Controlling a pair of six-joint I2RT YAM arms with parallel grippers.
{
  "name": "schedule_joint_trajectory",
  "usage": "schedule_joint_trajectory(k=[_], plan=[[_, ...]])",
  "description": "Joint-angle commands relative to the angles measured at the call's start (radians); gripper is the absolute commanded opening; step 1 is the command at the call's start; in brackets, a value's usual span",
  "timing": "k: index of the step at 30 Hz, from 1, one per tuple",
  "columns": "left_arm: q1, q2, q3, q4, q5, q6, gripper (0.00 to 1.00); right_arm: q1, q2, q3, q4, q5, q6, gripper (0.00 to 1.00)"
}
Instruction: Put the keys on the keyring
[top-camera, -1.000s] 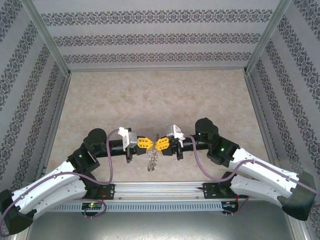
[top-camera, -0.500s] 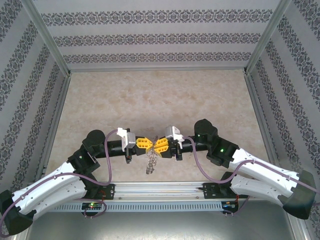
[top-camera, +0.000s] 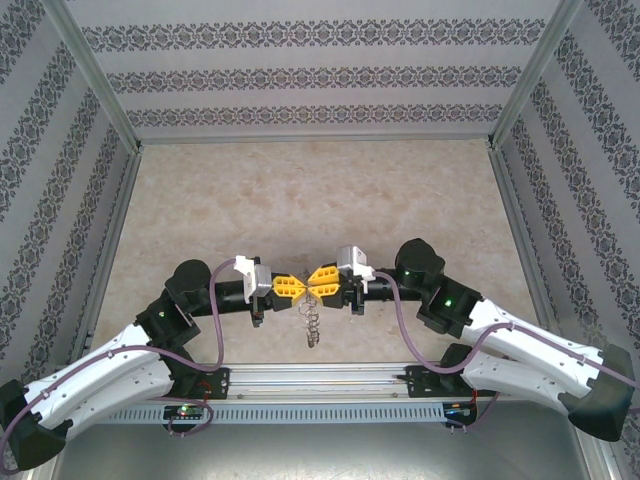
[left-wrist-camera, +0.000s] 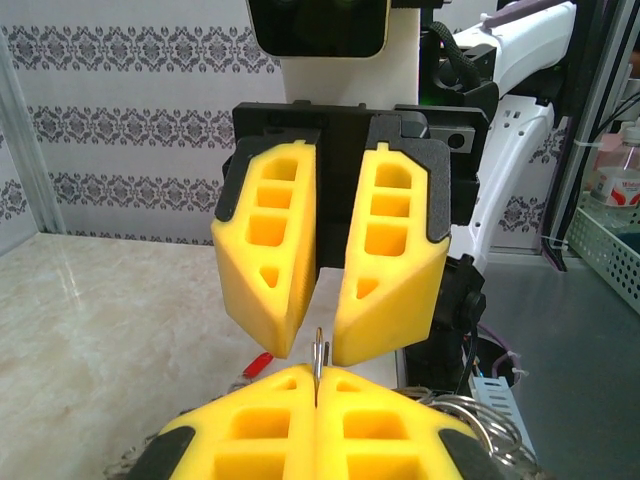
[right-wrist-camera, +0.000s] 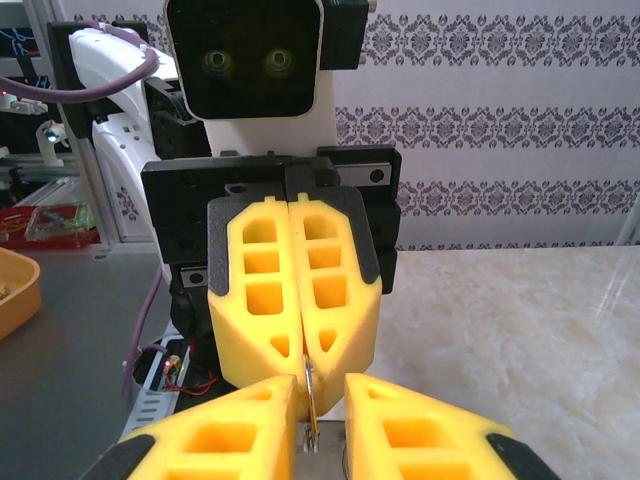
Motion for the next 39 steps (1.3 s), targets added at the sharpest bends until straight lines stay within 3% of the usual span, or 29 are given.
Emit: schedule_joint_trajectory(k=[1,5,12,18,22,26,29,33,39], plan=[[-0.01,-0.007,0.007,0.047,0.02,0.005,0.0,0.008,0.018,0.001,0.039,-0.032,0.016,0.19],[-0.01,-0.016,0.007,0.044,0.013,0.003,0.0,0.01,0.021,0.002,0.03,-0.053,0.018,0.17],[-0.01,-0.019,-0.004,0.081,0.007,-0.01,0.0,0.01,0.008,-0.016,0.017,-0.066,0.031,0.24],[-0.01,-0.018,-0.005,0.122,0.036,-0.033,0.0,0.012,0.014,-0.018,0.023,-0.092,0.037,0.17],[-0.01,-0.009,-0.003,0.106,0.04,-0.031,0.0,0.012,0.006,-0.021,0.029,-0.082,0.026,0.0],[-0.01,-0.016,-0.015,0.118,0.032,-0.036,0.0,0.013,-0.005,-0.025,0.017,-0.063,0.019,0.0],[-0.01,-0.015,0.023,0.007,0.002,0.007,0.0,0.013,-0.018,-0.009,-0.033,0.005,0.002,0.0],[-0.011,-0.017,0.109,-0.251,-0.092,0.11,0.24,0.013,-0.01,0.048,-0.165,0.086,-0.046,0.0],[-0.013,0.001,0.149,-0.351,-0.143,0.145,0.31,0.014,0.01,0.09,-0.235,0.096,-0.063,0.0]])
